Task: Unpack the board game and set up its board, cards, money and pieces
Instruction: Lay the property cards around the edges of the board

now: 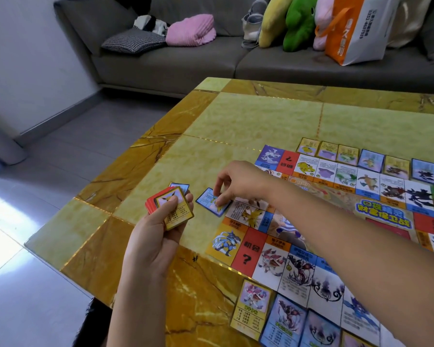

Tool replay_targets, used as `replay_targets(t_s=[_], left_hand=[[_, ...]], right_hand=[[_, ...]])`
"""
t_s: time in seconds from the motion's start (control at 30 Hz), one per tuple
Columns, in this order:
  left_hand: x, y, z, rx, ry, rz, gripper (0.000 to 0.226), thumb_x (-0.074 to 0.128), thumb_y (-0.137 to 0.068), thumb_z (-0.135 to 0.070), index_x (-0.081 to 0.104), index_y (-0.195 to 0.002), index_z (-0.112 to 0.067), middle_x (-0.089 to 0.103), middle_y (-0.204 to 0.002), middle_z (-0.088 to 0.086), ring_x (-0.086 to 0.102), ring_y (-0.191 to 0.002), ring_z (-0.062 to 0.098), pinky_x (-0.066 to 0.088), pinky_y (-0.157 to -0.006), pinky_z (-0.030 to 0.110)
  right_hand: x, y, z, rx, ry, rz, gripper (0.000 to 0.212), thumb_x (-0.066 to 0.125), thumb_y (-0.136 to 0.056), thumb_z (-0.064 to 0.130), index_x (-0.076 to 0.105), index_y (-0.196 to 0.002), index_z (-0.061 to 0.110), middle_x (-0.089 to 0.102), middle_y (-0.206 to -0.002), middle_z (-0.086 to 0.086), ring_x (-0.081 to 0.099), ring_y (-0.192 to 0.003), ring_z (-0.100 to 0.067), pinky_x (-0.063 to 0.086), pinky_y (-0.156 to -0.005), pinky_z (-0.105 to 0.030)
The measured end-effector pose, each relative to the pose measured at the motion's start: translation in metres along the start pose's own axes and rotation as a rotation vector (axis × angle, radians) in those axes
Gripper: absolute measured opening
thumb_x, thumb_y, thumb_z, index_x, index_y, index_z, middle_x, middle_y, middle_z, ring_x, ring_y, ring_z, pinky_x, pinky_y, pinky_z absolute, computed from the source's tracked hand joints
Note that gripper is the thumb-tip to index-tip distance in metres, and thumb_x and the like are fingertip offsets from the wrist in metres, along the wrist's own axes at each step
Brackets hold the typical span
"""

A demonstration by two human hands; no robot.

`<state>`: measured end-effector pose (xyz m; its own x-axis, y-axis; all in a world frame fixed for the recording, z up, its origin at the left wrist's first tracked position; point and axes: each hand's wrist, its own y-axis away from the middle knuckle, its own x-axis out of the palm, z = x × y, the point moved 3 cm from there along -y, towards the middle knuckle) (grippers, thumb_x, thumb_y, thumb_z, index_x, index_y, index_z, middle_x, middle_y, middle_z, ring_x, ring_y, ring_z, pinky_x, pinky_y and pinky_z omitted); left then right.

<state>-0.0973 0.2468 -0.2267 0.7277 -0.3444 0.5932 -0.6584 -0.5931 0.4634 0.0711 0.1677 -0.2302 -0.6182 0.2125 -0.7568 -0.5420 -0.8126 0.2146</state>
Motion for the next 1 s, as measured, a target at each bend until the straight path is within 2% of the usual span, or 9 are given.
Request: replay_targets(t_s=[0.1, 0.23, 0.37, 0.43, 0.6, 0.67, 0.8, 0.9, 1.0], left_hand=[[0.000, 0.001, 0.000, 0.001, 0.006, 0.000, 0.030, 0.055, -0.090, 0.001, 0.050, -0.119, 0.008, 0.072, -0.086, 0.021, 0.073, -0.075, 0.022, 0.060, -0.068, 0.027], [0.000, 0.001, -0.001, 0.000, 0.023, -0.001, 0.033, 0.055, -0.089, 0.002, 0.050, -0.121, 0.007, 0.072, -0.088, 0.022, 0.073, -0.075, 0.023, 0.060, -0.069, 0.028], [-0.001, -0.001, 0.000, 0.002, 0.015, 0.003, 0.033, 0.055, -0.089, 0.001, 0.050, -0.120, 0.007, 0.072, -0.089, 0.022, 0.073, -0.076, 0.023, 0.060, -0.068, 0.027], [-0.001, -0.001, 0.000, 0.001, 0.013, 0.008, 0.031, 0.055, -0.089, 0.002, 0.050, -0.119, 0.007, 0.072, -0.088, 0.022, 0.073, -0.076, 0.023, 0.060, -0.069, 0.028], [-0.001, -0.002, 0.000, -0.007, 0.008, 0.008, 0.028, 0.055, -0.089, 0.001, 0.051, -0.116, 0.007, 0.072, -0.088, 0.022, 0.073, -0.075, 0.023, 0.060, -0.068, 0.028], [0.000, -0.001, 0.000, -0.006, 0.008, 0.008, 0.025, 0.054, -0.089, 0.002, 0.052, -0.114, 0.008, 0.072, -0.088, 0.022, 0.073, -0.073, 0.023, 0.060, -0.068, 0.028], [0.001, -0.001, 0.001, -0.005, 0.008, 0.026, 0.021, 0.052, -0.090, 0.004, 0.053, -0.110, 0.010, 0.072, -0.082, 0.021, 0.072, -0.070, 0.023, 0.060, -0.067, 0.028], [0.002, 0.000, 0.001, -0.020, -0.006, 0.039, 0.023, 0.053, -0.090, 0.002, 0.053, -0.111, 0.010, 0.071, -0.085, 0.023, 0.072, -0.072, 0.025, 0.060, -0.066, 0.029], [0.004, 0.002, 0.002, -0.034, -0.027, 0.053, 0.025, 0.054, -0.090, -0.003, 0.053, -0.112, 0.010, 0.071, -0.088, 0.025, 0.072, -0.074, 0.027, 0.060, -0.069, 0.032]], right_hand=[[-0.001, -0.005, -0.003, -0.013, -0.015, 0.033, 0.025, 0.085, -0.067, 0.026, 0.072, -0.088, 0.025, 0.051, -0.070, 0.012, 0.047, -0.060, 0.001, 0.031, -0.048, -0.014], [-0.005, -0.010, -0.004, -0.048, 0.010, 0.081, 0.041, 0.083, -0.071, 0.024, 0.070, -0.109, 0.029, 0.045, -0.084, 0.017, 0.044, -0.075, 0.005, 0.035, -0.061, -0.016], [-0.006, -0.011, -0.005, -0.091, 0.019, 0.122, 0.050, 0.079, -0.075, 0.024, 0.064, -0.123, 0.027, 0.041, -0.082, 0.023, 0.042, -0.077, 0.005, 0.033, -0.067, -0.010], [-0.006, -0.013, -0.006, -0.100, 0.020, 0.132, 0.051, 0.079, -0.076, 0.024, 0.064, -0.124, 0.028, 0.040, -0.083, 0.023, 0.042, -0.079, 0.004, 0.034, -0.069, -0.012], [-0.006, -0.016, -0.003, -0.133, 0.069, 0.212, 0.049, 0.076, -0.079, 0.018, 0.062, -0.124, 0.030, 0.040, -0.101, 0.014, 0.037, -0.105, -0.006, 0.035, -0.091, -0.023], [-0.007, -0.017, -0.001, -0.150, 0.106, 0.231, 0.047, 0.075, -0.080, 0.018, 0.063, -0.124, 0.031, 0.038, -0.107, 0.010, 0.038, -0.106, -0.007, 0.035, -0.089, -0.022], [-0.009, -0.018, -0.002, -0.162, 0.127, 0.235, 0.047, 0.074, -0.081, 0.018, 0.063, -0.125, 0.030, 0.038, -0.108, 0.009, 0.037, -0.103, -0.005, 0.033, -0.071, -0.011], [-0.009, -0.018, -0.002, -0.158, 0.130, 0.244, 0.046, 0.073, -0.082, 0.019, 0.062, -0.125, 0.030, 0.037, -0.109, 0.009, 0.036, -0.103, -0.005, 0.033, -0.073, -0.014], [-0.008, -0.016, 0.000, -0.146, 0.108, 0.250, 0.047, 0.073, -0.082, 0.016, 0.062, -0.126, 0.030, 0.038, -0.103, 0.015, 0.037, -0.103, -0.004, 0.033, -0.084, -0.019]])
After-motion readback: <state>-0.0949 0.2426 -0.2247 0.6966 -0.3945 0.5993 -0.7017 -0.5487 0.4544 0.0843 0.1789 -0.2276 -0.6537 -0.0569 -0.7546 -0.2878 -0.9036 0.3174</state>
